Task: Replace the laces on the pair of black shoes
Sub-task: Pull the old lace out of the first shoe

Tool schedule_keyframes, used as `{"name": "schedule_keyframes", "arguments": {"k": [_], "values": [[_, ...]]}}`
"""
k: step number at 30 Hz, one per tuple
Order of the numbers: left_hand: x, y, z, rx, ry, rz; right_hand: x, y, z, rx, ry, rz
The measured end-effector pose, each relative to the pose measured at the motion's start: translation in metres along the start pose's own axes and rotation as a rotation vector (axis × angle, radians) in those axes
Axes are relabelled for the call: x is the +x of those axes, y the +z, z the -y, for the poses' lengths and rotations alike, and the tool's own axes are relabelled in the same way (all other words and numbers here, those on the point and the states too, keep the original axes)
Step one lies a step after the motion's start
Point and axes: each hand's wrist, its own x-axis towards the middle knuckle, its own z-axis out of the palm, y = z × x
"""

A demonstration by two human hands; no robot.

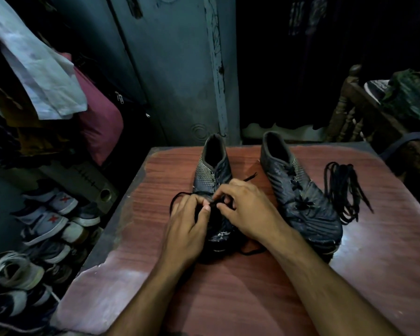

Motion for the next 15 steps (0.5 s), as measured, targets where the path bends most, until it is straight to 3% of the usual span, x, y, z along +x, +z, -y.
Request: {"name": "schedule_keyframes", "arguments": {"k": [9, 15], "values": [[0.000, 0.002, -0.002, 0.108, -0.018, -0.033, -0.004, -0.010, 0.006, -0.025, 0.023, -0.051], [-0.001, 0.002, -0.005, 0.135, -0.068, -0.035, -0.004, -0.011, 0.014, -0.025, -0.060, 0.004]]}}
